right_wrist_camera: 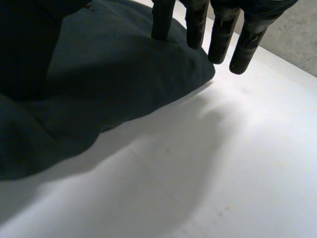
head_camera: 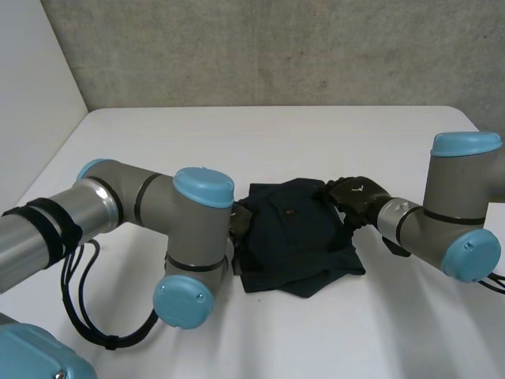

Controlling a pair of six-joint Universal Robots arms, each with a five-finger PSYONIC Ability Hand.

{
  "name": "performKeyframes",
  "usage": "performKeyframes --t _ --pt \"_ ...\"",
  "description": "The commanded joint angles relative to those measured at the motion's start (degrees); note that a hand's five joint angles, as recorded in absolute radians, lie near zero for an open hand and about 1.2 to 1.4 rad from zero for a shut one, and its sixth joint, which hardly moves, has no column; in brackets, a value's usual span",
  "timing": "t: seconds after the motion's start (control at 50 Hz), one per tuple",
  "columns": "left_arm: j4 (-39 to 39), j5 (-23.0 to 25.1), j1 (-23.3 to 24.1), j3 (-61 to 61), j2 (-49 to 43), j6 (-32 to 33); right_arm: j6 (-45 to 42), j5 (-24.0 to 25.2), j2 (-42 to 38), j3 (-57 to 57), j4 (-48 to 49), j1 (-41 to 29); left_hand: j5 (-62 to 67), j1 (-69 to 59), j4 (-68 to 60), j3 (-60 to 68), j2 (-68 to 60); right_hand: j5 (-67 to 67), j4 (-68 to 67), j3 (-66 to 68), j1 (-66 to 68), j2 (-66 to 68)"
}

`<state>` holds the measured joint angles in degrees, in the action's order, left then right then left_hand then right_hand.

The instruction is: Fold the shorts.

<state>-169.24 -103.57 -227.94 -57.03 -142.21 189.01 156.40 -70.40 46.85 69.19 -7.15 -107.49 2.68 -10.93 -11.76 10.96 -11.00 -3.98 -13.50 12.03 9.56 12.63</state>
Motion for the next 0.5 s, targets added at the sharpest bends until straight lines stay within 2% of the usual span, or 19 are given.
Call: performKeyframes --t 0.02,0.1,0.16,0.24,0.28,0.34,0.36,0.44,0.5 --pt "0.0 0.3 0.3 -0.2 5.7 1.7 -2.1 0.2 5.0 -0.2 -0.4 -0.3 -1.3 -0.5 0.4 0.4 -0.4 4.0 3.5 -2.0 0.4 -2.6" --pt "-0.2 0.3 0.0 -0.6 14.2 1.5 0.4 0.3 11.4 -0.1 0.1 -1.9 -1.8 0.0 0.9 -0.1 0.1 4.0 3.5 -2.0 0.4 -2.6" --pt "-0.4 0.3 -0.9 -1.6 19.9 1.5 6.4 -1.2 17.1 -0.2 1.7 -2.8 -1.8 0.0 0.9 -0.1 0.1 4.0 3.5 -2.0 0.4 -2.6" --pt "0.0 2.1 -4.1 -2.7 29.0 1.6 16.0 -8.0 24.9 -0.3 5.6 -2.6 -0.8 -1.0 -0.1 0.9 -0.9 4.0 3.5 -2.0 0.4 -2.6" --pt "1.6 4.5 -7.1 -3.3 34.1 1.6 19.5 -13.4 29.1 -0.5 6.3 -1.9 -0.4 -1.3 -0.5 1.3 -1.2 4.0 3.5 -2.0 0.4 -2.6" --pt "4.6 6.2 -10.9 -3.7 38.1 1.4 18.3 -19.1 31.1 -1.9 3.6 -1.6 -0.6 -1.1 -0.3 1.1 -1.1 4.0 3.5 -2.0 0.4 -2.6" --pt "7.1 6.5 -13.6 -4.0 40.1 1.2 17.5 -20.0 31.2 -2.4 2.6 -1.6 -1.1 -0.6 0.2 0.6 -0.6 4.0 3.5 -2.0 0.4 -2.6" --pt "11.0 7.1 -17.2 -5.5 42.6 0.0 14.1 -22.0 31.2 -4.5 -1.9 -1.9 -1.0 -0.8 0.0 0.8 -0.7 4.0 3.5 -2.0 0.4 -2.6" --pt "11.1 7.2 -17.6 -5.6 42.9 -0.6 13.8 -21.8 31.2 -4.4 -3.0 -1.9 -1.8 0.0 0.9 -0.1 0.1 4.0 3.5 -2.0 0.4 -2.6"
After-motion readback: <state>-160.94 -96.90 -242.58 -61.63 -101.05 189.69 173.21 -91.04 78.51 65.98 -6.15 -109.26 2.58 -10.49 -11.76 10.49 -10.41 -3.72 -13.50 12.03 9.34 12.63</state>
